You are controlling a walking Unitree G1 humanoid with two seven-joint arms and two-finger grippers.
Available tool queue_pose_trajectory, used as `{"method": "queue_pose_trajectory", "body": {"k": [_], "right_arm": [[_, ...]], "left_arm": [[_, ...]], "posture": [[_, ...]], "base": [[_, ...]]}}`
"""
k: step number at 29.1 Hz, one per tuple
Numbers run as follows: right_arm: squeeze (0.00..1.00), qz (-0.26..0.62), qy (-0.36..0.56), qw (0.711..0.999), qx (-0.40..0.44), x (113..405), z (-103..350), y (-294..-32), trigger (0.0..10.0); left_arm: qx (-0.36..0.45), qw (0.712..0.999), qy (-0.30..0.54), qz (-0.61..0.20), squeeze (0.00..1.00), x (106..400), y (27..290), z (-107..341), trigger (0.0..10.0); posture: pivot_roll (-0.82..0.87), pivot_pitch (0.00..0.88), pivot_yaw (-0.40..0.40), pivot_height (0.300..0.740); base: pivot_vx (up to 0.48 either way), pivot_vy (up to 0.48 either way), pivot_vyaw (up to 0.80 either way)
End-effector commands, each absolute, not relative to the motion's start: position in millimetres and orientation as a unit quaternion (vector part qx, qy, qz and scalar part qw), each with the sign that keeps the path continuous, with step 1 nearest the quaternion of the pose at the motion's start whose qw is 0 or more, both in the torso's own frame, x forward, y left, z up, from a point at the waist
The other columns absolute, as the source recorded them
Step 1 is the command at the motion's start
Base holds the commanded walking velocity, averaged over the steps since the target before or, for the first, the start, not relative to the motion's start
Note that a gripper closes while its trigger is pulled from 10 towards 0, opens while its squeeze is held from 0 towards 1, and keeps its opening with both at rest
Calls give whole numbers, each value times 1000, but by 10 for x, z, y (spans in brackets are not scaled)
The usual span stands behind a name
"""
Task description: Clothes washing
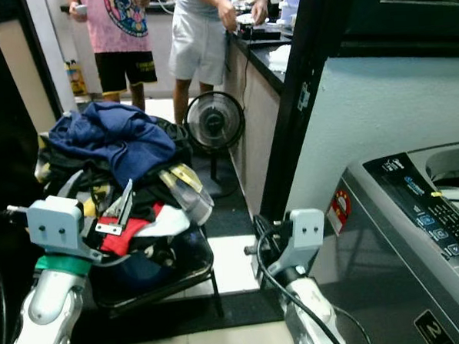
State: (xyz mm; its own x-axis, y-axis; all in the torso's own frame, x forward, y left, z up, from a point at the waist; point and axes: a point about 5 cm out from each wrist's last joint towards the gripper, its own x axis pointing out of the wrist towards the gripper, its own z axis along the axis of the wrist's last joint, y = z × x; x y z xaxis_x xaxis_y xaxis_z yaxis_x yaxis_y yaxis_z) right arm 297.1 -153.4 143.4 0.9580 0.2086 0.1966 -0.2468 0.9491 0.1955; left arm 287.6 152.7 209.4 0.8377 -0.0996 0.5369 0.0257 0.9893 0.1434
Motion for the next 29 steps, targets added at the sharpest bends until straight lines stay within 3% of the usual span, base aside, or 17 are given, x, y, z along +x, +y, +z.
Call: {"method": "queue_pose_trajectory", "body": {"k": [1, 11, 20, 26, 29], "right_arm": [[0, 110, -71, 985, 110, 2921, 1330, -1564, 10000], [0, 112, -84, 984, 115, 2896, 1378, -1575, 10000], [0, 84, -109, 986, 96, 3032, 1483, -1585, 10000], [0, 2, -104, 990, 98, 3040, 1429, -1768, 10000], [0, 2, -102, 990, 98, 3027, 1414, -1784, 10000]], "left_arm": [[66, 956, -284, -37, 0, 2813, 1551, 2094, 10000], [44, 968, -245, -27, 0, 2730, 1554, 1959, 10000], [54, 990, -112, 61, 0, 2930, 1718, 1592, 10000], [52, 986, -134, 86, 0, 2921, 1697, 1589, 10000], [27, 985, -144, 93, 0, 2893, 1672, 1559, 10000]], "posture": [[-31, 15, 8, 740], [-26, 8, -1, 740], [-24, 0, -8, 740], [-21, 0, -11, 740], [-23, 0, -11, 740]], "base": [[0, 0, 0], [0, 0, 0], [0, 0, 0], [0, 0, 0], [0, 0, 0]]}}
